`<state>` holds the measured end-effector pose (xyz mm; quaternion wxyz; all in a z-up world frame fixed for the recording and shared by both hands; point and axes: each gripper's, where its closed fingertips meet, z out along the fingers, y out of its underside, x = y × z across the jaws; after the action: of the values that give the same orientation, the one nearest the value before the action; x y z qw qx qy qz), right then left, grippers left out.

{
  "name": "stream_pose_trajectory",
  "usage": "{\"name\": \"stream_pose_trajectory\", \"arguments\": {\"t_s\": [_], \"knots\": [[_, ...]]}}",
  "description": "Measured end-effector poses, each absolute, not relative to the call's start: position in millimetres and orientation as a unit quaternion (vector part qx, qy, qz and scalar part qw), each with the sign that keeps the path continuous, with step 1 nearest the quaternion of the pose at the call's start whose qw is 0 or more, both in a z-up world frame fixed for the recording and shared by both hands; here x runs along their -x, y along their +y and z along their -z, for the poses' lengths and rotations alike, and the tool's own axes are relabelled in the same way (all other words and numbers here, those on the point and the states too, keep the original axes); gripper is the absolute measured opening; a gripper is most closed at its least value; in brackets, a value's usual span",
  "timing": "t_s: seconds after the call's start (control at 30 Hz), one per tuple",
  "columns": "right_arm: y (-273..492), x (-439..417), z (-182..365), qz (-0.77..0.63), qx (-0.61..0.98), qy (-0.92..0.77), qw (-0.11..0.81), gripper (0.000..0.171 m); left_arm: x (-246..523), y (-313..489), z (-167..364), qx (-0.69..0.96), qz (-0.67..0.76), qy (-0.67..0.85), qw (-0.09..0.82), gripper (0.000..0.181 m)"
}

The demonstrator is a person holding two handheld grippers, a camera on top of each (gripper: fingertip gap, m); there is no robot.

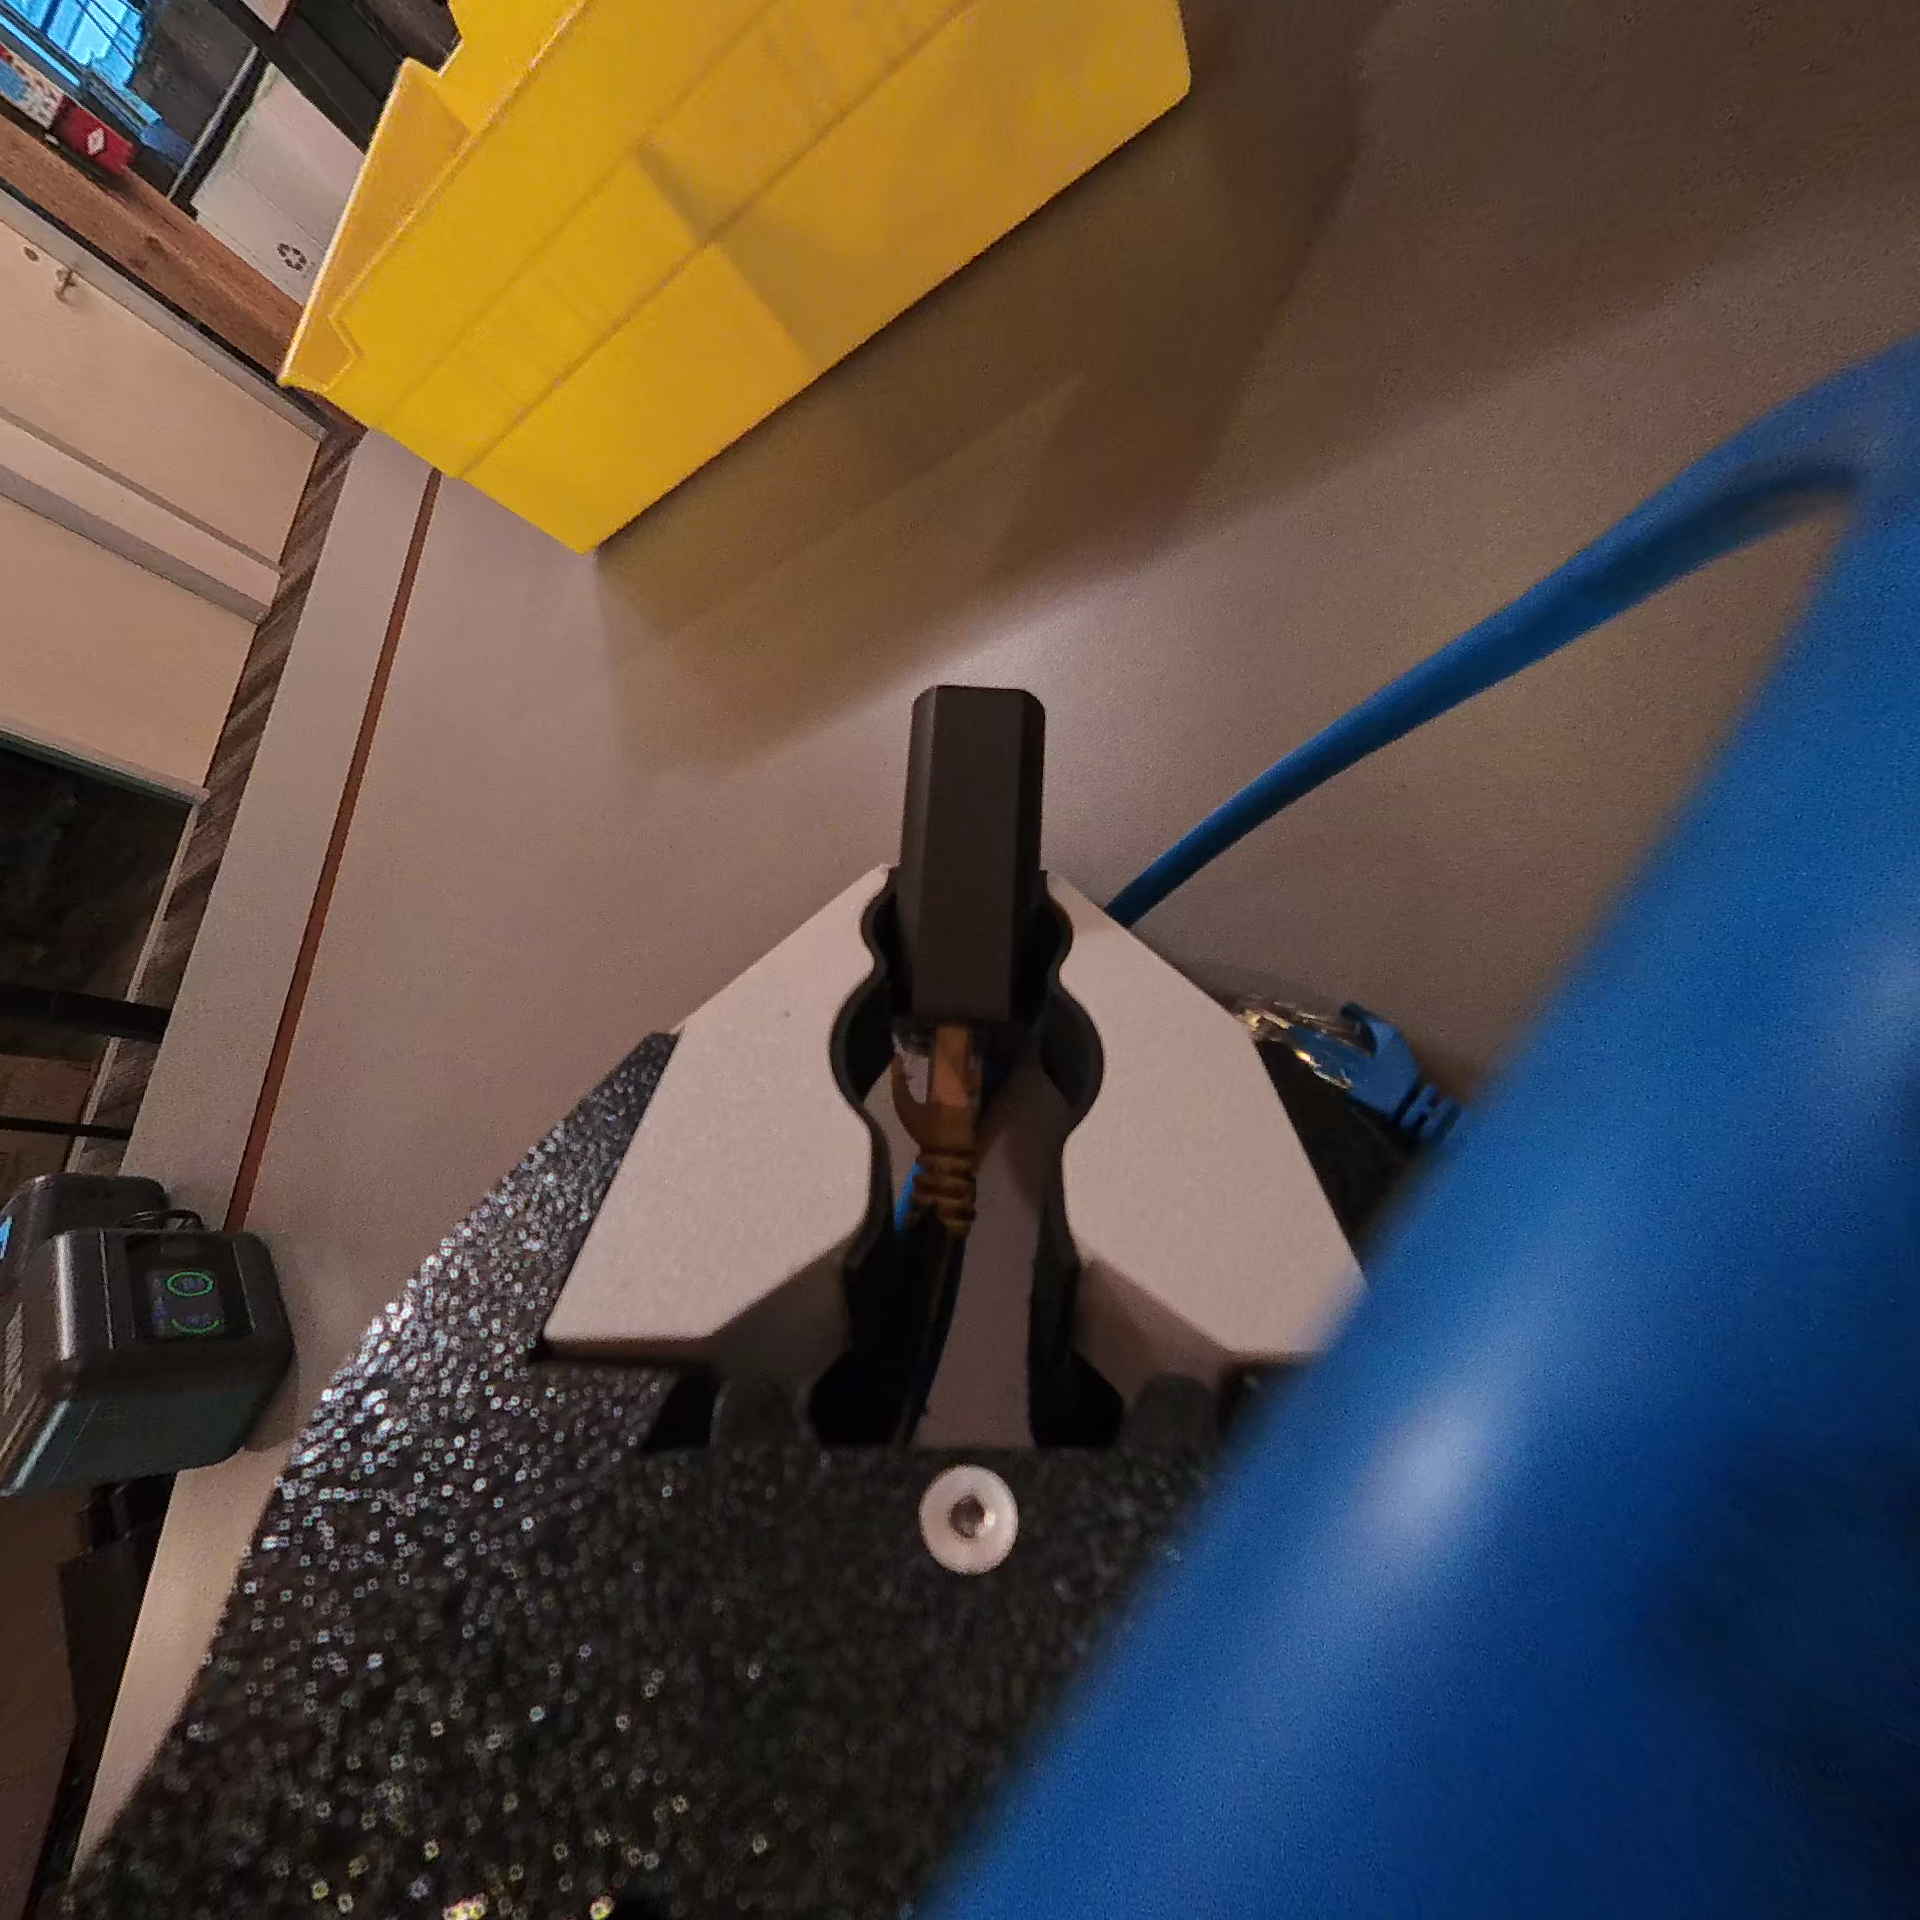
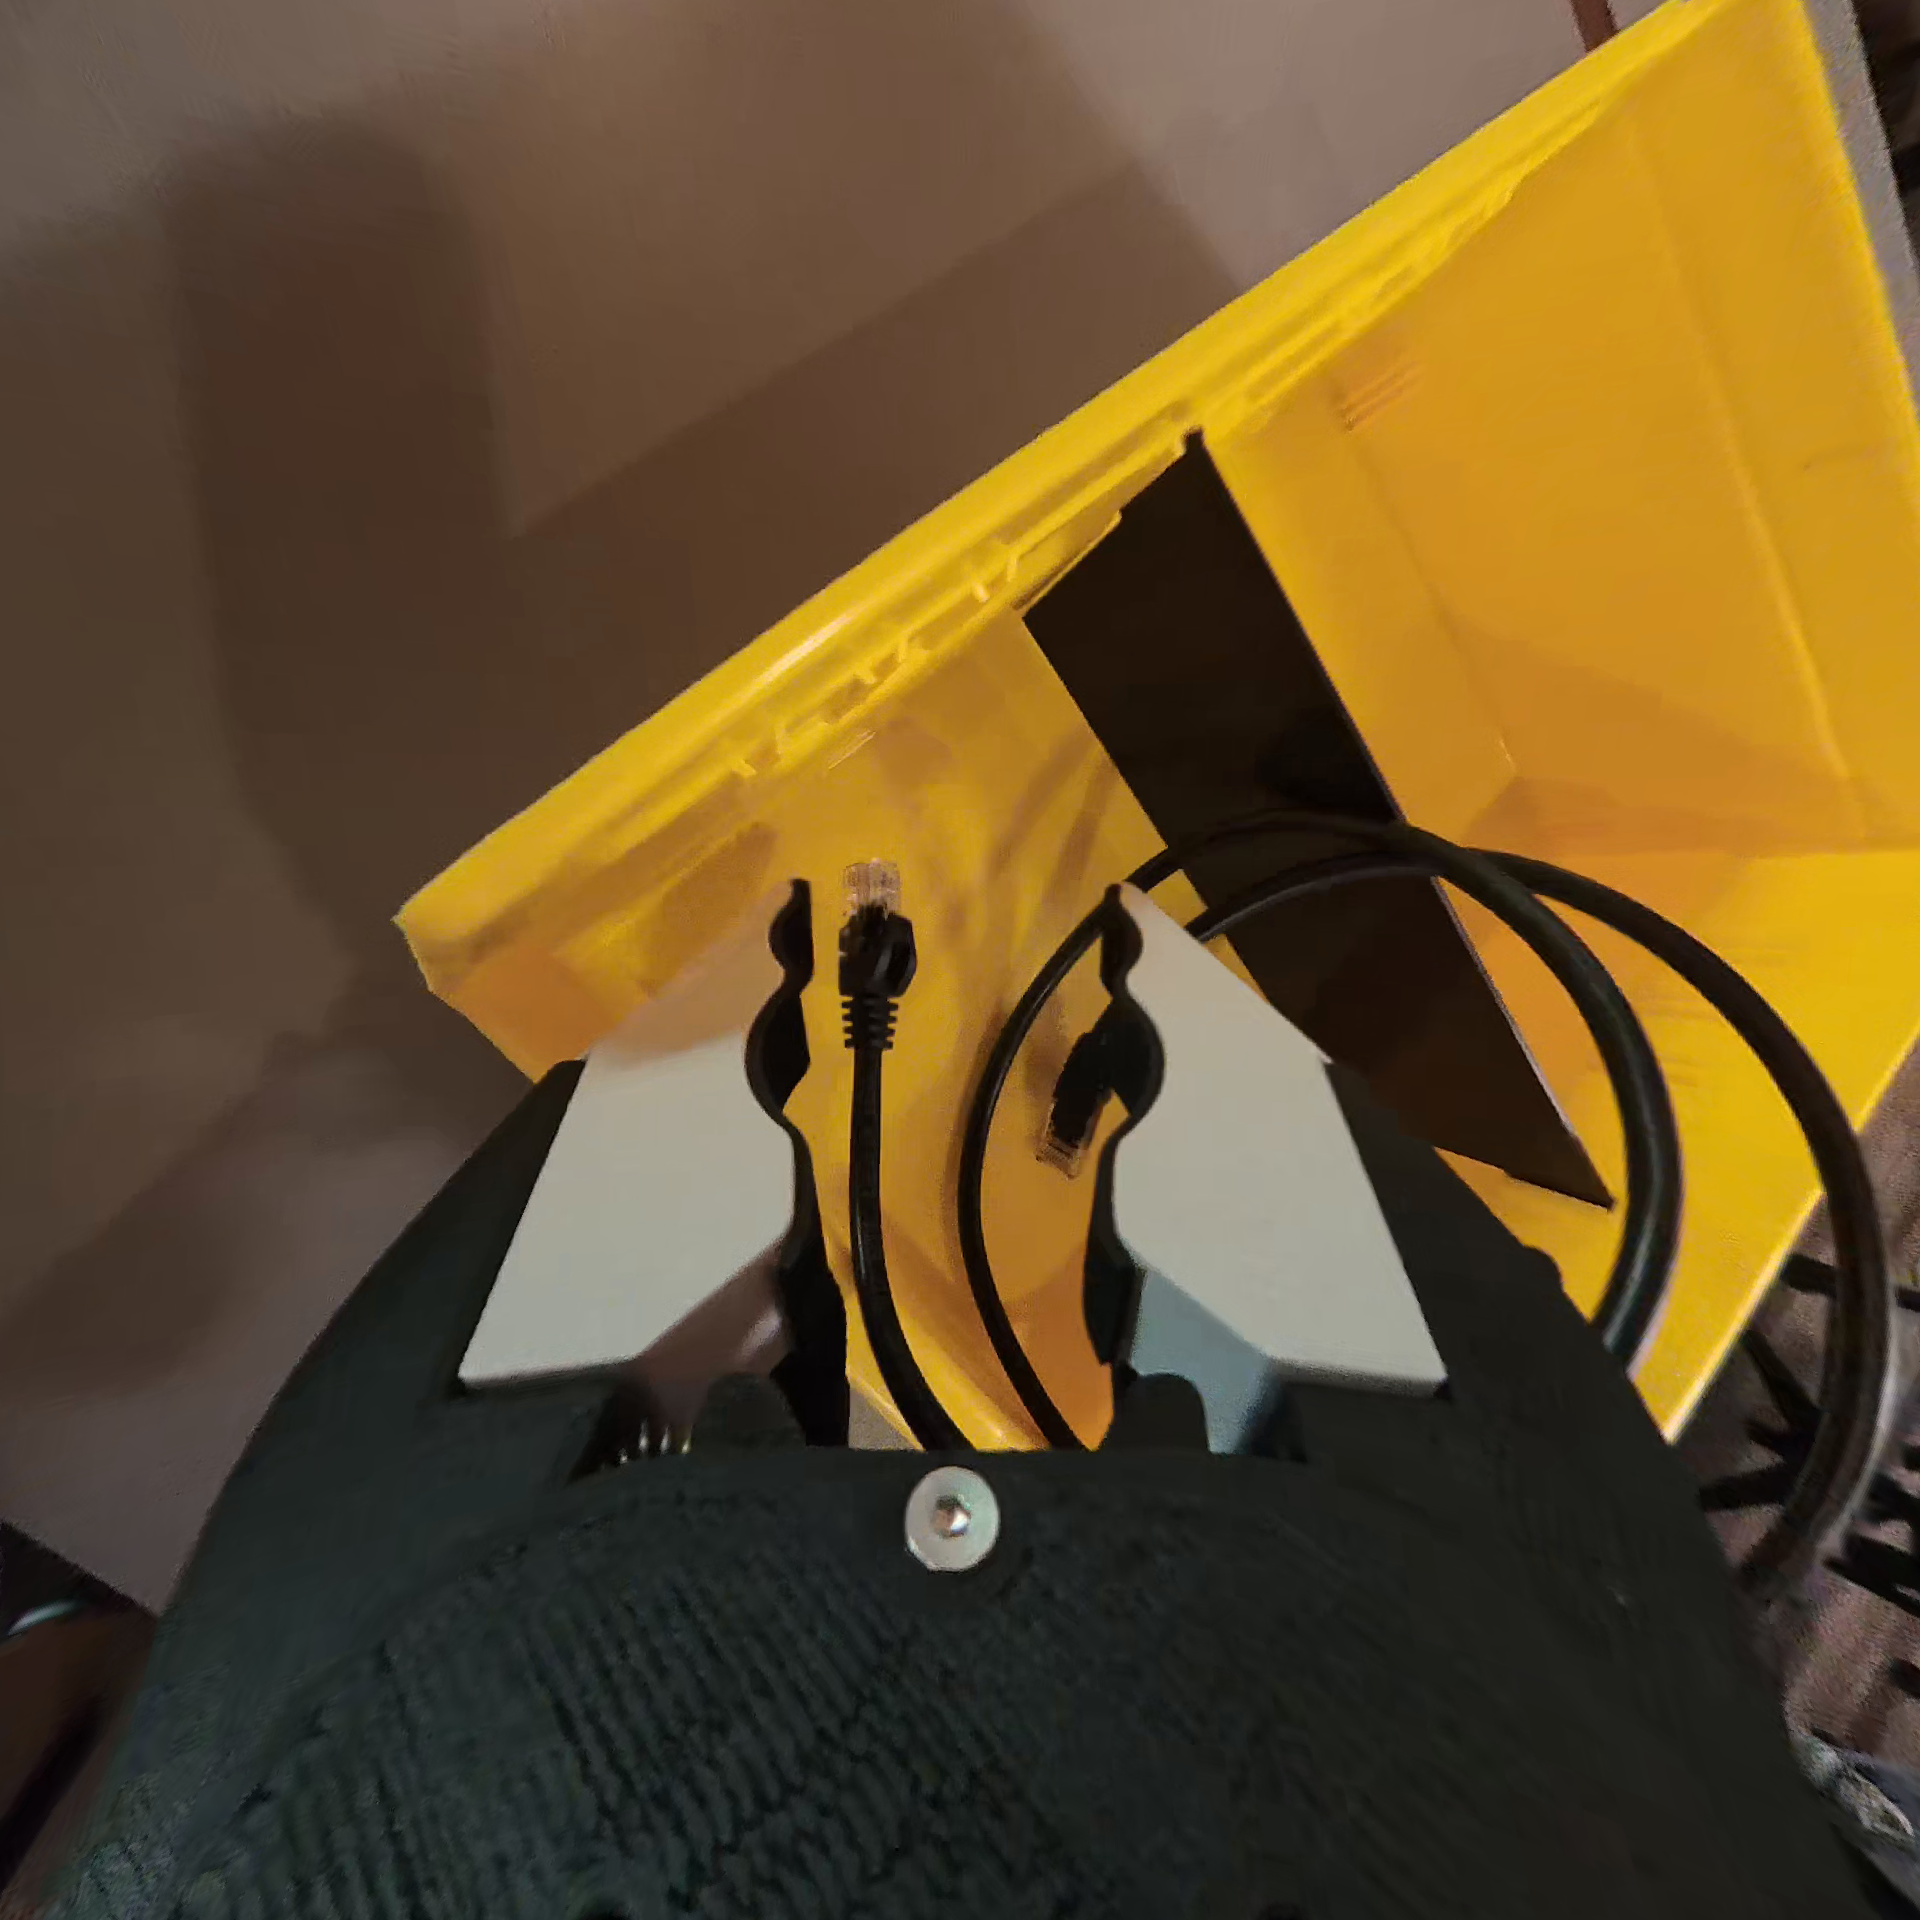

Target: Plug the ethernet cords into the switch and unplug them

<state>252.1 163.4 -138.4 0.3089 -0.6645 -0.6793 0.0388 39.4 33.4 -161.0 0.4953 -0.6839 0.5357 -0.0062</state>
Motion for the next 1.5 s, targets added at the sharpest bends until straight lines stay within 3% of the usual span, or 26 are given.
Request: {"name": "stream_pose_trajectory", "arguments": {"t_s": [0.03,0.27,0.43,0.57,0.73,0.87,1.2,1.43,1.5], "knots": [[165,-252,136,-0.037,0.665,-0.677,0.313,0.057,-39,33,161,0.684,0.006,0.536,0.495,0.022],[167,-264,107,-0.021,0.667,-0.661,0.343,0.054,-39,33,161,0.684,0.005,0.536,0.495,0.022],[160,-267,27,-0.066,0.649,-0.597,0.466,0.046,-39,34,161,0.685,0.004,0.536,0.495,0.022],[109,-216,-12,-0.152,0.555,-0.626,0.526,0.046,-38,37,155,0.685,0.003,0.522,0.508,0.022],[29,-125,19,-0.264,0.456,-0.694,0.491,0.055,-42,35,117,0.653,0.058,0.471,0.591,0.022],[16,-74,55,-0.338,0.458,-0.68,0.461,0.062,-46,20,69,0.587,0.18,0.41,0.675,0.021],[-14,-43,13,-0.646,0.379,-0.517,0.414,0.029,-43,-15,9,0.447,0.412,0.325,0.725,0.021],[-24,-33,23,-0.652,0.358,-0.54,0.394,0.033,-44,-19,3,0.422,0.451,0.308,0.724,0.021],[-25,-30,23,-0.645,0.353,-0.541,0.408,0.027,-44,-20,1,0.415,0.461,0.303,0.723,0.021]]}}
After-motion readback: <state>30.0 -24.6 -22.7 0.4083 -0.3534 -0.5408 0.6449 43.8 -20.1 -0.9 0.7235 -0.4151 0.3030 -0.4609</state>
